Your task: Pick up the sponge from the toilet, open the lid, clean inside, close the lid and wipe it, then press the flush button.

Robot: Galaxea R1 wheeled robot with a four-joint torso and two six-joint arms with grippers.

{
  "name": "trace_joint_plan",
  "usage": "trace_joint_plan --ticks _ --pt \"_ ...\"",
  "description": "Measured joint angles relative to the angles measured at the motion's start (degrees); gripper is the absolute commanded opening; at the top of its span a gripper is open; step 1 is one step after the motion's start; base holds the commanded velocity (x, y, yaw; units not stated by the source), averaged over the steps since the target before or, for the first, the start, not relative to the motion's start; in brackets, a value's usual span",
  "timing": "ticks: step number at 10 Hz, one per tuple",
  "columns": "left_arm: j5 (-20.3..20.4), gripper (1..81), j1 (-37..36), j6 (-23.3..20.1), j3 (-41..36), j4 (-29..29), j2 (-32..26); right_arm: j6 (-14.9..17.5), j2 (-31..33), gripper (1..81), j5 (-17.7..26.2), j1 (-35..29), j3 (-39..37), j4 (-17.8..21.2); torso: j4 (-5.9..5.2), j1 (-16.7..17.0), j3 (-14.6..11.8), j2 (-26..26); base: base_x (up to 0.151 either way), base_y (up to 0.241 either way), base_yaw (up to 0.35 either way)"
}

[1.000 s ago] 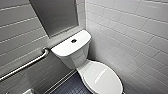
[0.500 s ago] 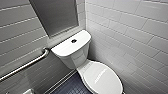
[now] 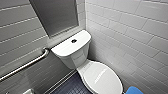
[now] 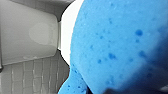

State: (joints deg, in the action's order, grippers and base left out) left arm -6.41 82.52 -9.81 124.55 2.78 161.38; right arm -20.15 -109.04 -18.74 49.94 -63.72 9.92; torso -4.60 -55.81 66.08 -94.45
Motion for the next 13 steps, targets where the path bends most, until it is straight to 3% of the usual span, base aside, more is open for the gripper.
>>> trace_joint_plan --ticks 2,5,9,13 --pt "0.0 81.1 -0.1 0.0 0.0 0.0 -0.2 0.0 -5.9 1.0 5.6 -8.8 -1.2 0.0 0.00 0.0 0.0 0.0 0.000 0.000 0.000" --pt "0.1 81.1 -0.1 0.0 0.5 0.0 -0.1 -0.1 -17.8 1.0 14.0 -18.9 -10.7 0.3 0.00 0.0 0.0 0.0 0.000 0.000 0.000" --pt "0.1 81.1 -0.1 0.0 0.7 0.0 -0.1 -0.3 -35.7 1.0 22.4 -24.1 -29.0 0.6 0.00 0.0 0.0 0.0 0.000 0.000 0.000" --pt "0.1 81.1 -0.1 0.0 2.0 0.0 0.0 -0.3 -48.9 1.0 25.8 -25.1 -46.5 0.4 0.00 0.0 0.0 0.0 0.000 0.000 0.000"
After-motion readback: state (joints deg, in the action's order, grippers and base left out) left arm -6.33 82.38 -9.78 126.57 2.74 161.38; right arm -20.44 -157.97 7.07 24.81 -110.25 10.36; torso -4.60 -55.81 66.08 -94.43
